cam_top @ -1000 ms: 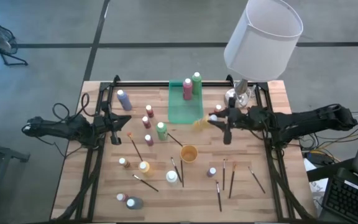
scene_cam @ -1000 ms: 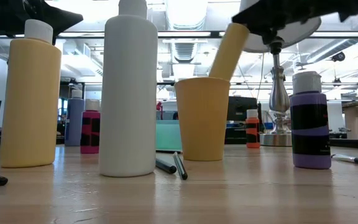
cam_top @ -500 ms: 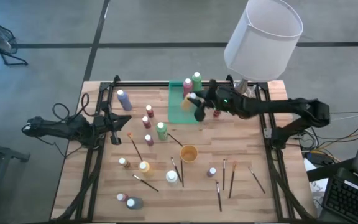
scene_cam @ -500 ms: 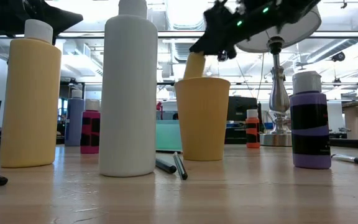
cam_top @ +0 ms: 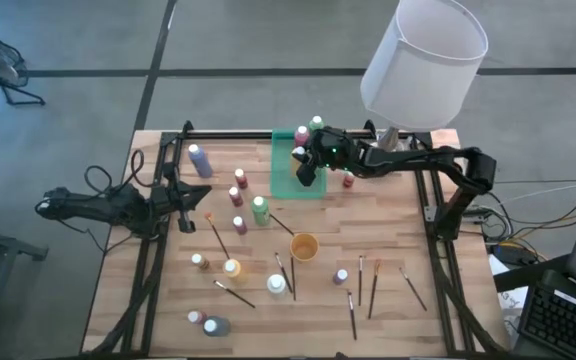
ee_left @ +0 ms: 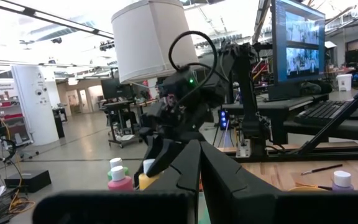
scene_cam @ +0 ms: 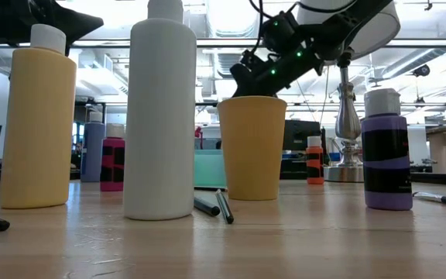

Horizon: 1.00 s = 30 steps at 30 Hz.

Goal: Pick & Place Paint Supplies
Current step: Put the yellow paint bottle into the green bin

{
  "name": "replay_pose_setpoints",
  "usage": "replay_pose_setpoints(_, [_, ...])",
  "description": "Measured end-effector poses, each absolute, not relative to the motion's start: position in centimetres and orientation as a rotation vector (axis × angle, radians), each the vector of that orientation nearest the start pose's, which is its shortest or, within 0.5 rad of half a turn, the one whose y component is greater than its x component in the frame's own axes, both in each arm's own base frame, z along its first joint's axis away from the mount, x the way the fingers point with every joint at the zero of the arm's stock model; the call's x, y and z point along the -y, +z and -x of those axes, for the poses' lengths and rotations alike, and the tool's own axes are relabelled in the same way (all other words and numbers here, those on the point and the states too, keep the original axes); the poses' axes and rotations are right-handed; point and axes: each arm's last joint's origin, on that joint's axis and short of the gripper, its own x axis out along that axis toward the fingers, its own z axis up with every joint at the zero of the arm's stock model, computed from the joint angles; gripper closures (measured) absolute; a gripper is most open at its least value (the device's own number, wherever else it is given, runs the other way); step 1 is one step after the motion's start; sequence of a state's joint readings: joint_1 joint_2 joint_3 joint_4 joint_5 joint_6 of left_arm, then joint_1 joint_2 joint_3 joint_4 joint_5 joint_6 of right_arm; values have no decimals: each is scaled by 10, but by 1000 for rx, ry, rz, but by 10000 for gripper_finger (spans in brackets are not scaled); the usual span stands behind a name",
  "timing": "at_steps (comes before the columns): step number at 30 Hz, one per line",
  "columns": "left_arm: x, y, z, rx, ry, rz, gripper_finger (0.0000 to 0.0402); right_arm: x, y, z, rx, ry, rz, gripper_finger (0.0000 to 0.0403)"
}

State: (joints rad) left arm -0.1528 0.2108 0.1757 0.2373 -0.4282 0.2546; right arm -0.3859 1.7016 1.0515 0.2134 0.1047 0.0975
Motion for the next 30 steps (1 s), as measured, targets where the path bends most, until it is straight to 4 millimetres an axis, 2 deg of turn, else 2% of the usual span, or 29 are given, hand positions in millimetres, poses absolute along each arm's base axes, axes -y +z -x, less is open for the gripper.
replay_pose_setpoints(9, [3, 229, -102, 158, 297, -194, 385, 148, 218, -334, -433, -599, -131, 289])
replay_pose_setpoints(25, [3, 229, -102, 158, 297, -194, 385, 154, 221, -334, -384, -613, -122, 290])
replay_pose_setpoints(30, [3, 229, -102, 158, 297, -194, 385, 157, 222, -332, -387, -684, -85, 287])
